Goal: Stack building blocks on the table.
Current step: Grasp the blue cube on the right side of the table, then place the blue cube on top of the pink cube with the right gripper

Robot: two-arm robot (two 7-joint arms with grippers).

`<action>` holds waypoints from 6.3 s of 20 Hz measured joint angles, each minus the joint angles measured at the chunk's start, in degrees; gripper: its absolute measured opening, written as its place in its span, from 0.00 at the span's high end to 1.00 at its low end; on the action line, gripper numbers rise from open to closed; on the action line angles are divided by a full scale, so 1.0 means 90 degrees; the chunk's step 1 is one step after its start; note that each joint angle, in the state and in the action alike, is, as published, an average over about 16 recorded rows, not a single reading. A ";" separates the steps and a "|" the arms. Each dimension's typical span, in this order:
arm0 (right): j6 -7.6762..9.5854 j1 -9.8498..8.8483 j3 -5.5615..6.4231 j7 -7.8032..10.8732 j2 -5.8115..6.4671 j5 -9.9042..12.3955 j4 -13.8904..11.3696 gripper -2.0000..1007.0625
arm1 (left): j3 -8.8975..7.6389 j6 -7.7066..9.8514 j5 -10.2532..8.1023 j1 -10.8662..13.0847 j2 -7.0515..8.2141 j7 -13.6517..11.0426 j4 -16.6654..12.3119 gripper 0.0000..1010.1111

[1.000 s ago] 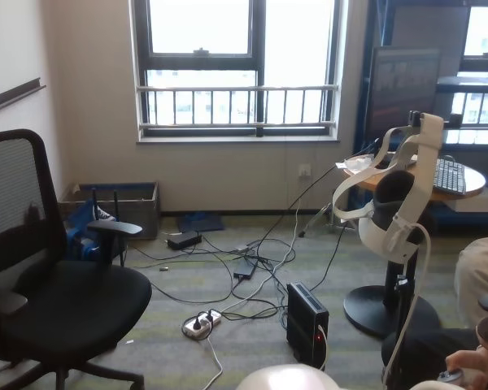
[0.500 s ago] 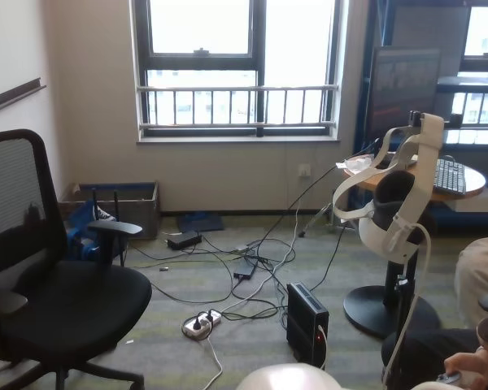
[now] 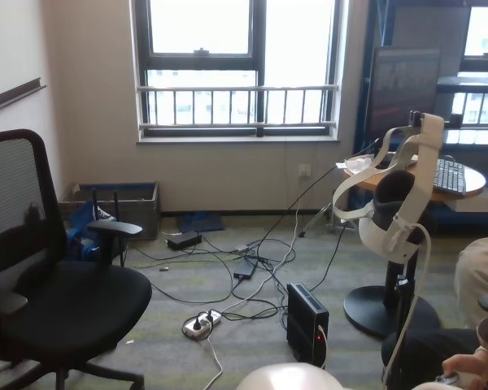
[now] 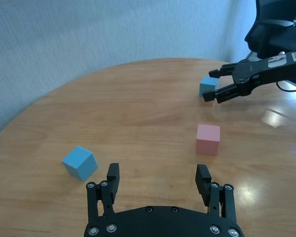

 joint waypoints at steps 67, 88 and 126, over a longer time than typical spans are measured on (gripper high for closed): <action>0.0137 -0.1351 0.0007 0.1381 0.0066 -0.0809 -0.2182 0.64 | 0.0000 0.0000 0.0000 0.0000 0.0000 0.0000 0.0000 0.01; 0.0124 -0.1069 -0.0074 0.1333 -0.0335 -0.1328 -0.1734 0.64 | 0.0000 0.0000 0.0000 0.0000 0.0000 0.0000 0.0000 0.01; 0.0344 -0.0792 -0.0026 0.1260 -0.0730 -0.1773 -0.1266 0.64 | 0.0000 0.0000 0.0000 0.0000 0.0000 0.0000 0.0000 0.01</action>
